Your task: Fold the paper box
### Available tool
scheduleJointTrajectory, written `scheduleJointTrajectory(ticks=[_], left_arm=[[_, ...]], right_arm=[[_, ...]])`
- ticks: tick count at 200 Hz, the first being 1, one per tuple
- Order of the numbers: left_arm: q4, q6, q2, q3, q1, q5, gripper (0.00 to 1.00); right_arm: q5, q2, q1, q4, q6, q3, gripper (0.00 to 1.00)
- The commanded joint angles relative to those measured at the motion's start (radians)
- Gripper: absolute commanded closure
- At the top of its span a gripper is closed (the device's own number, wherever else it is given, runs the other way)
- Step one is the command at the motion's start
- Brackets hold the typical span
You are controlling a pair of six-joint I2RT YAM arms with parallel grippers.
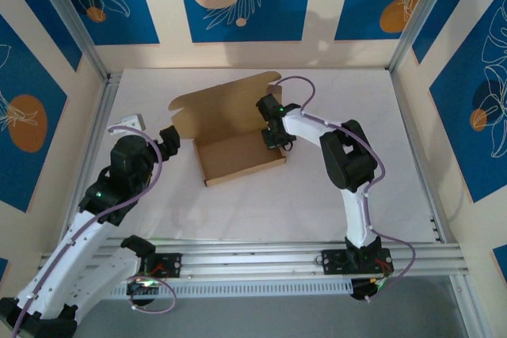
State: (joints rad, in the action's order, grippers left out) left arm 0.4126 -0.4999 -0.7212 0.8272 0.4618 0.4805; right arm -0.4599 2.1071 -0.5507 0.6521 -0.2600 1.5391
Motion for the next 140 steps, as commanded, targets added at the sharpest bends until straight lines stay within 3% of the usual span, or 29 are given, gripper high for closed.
scheduleJointTrajectory(ticks=[1, 30, 83, 116, 140], left_arm=[[0.009, -0.017, 0.009, 0.021, 0.011, 0.007, 0.0], [0.007, -0.02, 0.006, 0.02, 0.01, 0.004, 0.0], [0.003, -0.021, -0.003, 0.014, 0.011, 0.001, 0.0], [0.004, -0.001, -0.013, 0.016, 0.01, -0.012, 0.0], [0.016, 0.006, -0.036, 0.018, 0.011, -0.059, 0.0]], right_arm=[[-0.212, 0.03, -0.03, 0.071, 0.009, 0.027, 0.99], [-0.334, 0.051, -0.056, 0.092, -0.001, 0.039, 0.99], [-0.345, 0.087, -0.072, 0.149, -0.018, 0.07, 0.92], [-0.218, -0.002, -0.051, 0.133, -0.104, -0.01, 0.78], [-0.051, -0.129, -0.01, 0.061, -0.221, -0.144, 0.65]])
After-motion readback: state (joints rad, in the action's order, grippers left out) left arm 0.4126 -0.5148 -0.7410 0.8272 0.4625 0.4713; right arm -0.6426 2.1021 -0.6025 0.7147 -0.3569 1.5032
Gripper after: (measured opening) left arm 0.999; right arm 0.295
